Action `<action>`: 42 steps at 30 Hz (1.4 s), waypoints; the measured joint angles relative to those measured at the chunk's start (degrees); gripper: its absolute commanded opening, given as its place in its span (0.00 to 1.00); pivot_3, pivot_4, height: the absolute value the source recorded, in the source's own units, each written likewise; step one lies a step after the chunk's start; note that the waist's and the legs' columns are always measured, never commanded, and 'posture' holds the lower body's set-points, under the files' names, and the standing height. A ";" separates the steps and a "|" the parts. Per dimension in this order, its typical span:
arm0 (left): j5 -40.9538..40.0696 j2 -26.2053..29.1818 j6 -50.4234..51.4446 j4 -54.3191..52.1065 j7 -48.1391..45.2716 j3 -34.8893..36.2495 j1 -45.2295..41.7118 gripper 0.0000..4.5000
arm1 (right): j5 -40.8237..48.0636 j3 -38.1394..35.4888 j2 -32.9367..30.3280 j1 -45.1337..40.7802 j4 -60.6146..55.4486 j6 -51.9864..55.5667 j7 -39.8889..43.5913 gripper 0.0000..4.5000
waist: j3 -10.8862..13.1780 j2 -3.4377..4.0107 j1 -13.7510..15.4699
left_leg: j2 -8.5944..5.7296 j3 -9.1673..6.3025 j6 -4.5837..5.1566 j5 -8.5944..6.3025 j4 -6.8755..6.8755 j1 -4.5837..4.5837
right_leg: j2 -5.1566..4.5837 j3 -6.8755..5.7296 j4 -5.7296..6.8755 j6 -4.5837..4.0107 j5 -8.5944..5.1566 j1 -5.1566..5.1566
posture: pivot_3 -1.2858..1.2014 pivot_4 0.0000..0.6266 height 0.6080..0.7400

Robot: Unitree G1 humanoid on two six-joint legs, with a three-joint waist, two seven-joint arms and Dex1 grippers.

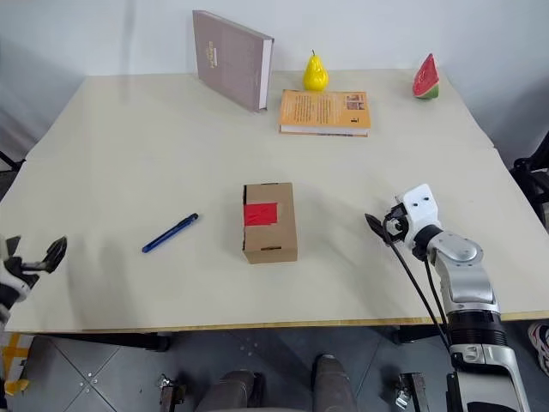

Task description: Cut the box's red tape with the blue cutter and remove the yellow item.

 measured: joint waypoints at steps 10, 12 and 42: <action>1.05 0.57 1.30 0.72 -8.05 -12.59 -13.42 0.99 | -0.41 1.97 -0.85 2.99 -10.52 6.16 0.75 1.00 | 0.00 0.00 -0.06 | -0.10 0.02 0.02 -0.01 0.03 -0.01 | 0.06 -0.05 0.10 0.05 0.02 -0.07 | 0.52 0.24 1.00; 1.58 0.45 1.46 2.20 -10.39 -15.83 -17.42 0.99 | -0.03 1.95 -1.26 3.76 -12.20 7.45 1.27 1.00 | 0.00 0.00 0.03 | -0.12 0.02 0.02 0.00 0.10 -0.06 | 0.08 -0.08 0.11 0.06 0.03 -0.08 | 0.52 0.24 1.00; 6.32 -4.85 -2.80 17.54 -25.85 -28.92 -35.16 0.01 | 8.99 3.44 -4.90 14.14 -38.03 25.00 4.48 0.00 | 0.02 -0.03 0.30 | -0.25 0.06 0.19 -0.08 0.57 -0.21 | 0.05 -0.10 0.25 0.23 0.12 -0.09 | 0.52 0.24 1.00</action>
